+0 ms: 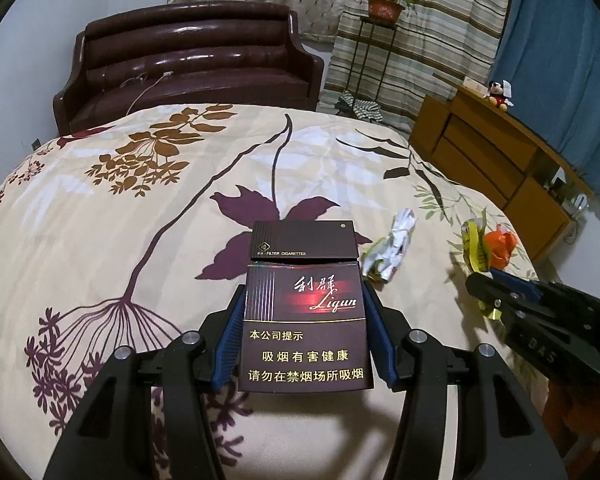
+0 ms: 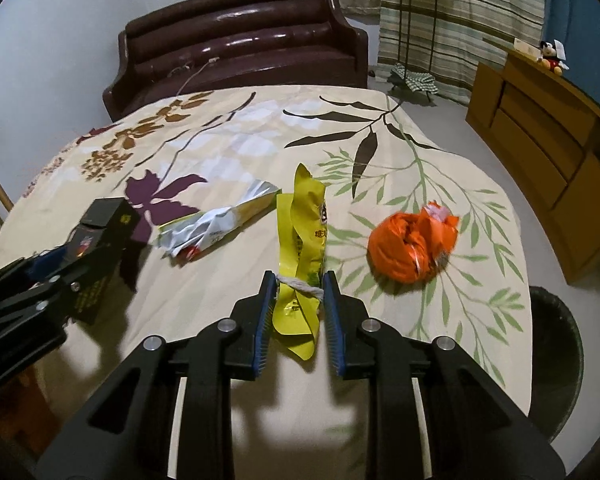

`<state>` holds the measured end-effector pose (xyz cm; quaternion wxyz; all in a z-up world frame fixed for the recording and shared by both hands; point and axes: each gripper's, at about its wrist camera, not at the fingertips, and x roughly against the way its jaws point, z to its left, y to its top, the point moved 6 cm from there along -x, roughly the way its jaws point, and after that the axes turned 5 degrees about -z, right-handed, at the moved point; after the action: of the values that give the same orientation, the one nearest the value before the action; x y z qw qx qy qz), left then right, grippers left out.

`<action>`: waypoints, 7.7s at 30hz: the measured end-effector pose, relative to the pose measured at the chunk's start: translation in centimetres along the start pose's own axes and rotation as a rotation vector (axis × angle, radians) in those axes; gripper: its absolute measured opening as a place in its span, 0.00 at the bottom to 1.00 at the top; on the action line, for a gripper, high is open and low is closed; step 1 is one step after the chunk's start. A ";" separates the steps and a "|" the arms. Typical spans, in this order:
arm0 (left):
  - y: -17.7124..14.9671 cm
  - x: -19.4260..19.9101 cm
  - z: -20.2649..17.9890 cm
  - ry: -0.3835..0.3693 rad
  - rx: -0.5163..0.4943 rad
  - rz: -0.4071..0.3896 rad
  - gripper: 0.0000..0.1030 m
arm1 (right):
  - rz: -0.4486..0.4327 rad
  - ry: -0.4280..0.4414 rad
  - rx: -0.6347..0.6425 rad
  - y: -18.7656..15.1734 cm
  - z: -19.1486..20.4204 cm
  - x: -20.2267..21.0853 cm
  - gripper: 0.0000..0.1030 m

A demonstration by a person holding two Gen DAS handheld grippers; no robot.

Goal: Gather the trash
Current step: 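Carry the cigarette box and yellow bag over the bin and open both grippers, then move both grippers back over the foil wrapper and orange bag, then grasp the silver foil wrapper with the left gripper while the right gripper grasps the orange bag, then carry the foil wrapper and orange bag over the bin and open both grippers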

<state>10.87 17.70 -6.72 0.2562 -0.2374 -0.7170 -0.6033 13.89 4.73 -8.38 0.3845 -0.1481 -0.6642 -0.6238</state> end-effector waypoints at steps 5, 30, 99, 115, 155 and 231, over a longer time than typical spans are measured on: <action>-0.7 0.5 -1.8 -0.019 -0.015 -0.012 0.53 | -0.010 0.007 -0.021 -1.3 -0.5 1.8 0.23; -2.2 1.4 -15.3 -0.106 -0.183 -0.054 0.53 | -0.132 -0.176 -0.133 -4.4 -12.5 9.0 0.23; -3.3 -4.6 -34.1 -0.211 -0.420 0.002 0.61 | -0.164 -0.414 -0.422 -9.9 -29.9 9.4 0.68; -0.8 -3.1 -24.6 -0.115 -0.304 -0.014 0.62 | -0.162 -0.350 -0.354 -6.6 -24.1 7.4 0.77; 1.6 -7.7 -7.6 0.029 -0.189 0.093 0.25 | -0.086 -0.107 -0.177 1.3 -9.6 0.8 0.77; -3.0 -1.1 -25.6 -0.229 -0.366 -0.033 0.21 | -0.116 -0.366 -0.236 -6.9 -21.1 10.6 0.49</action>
<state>11.84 -8.06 -6.09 0.1156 -0.3350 -0.6239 -0.6965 9.10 -19.40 -7.52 0.2010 -0.2646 -0.6525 -0.6810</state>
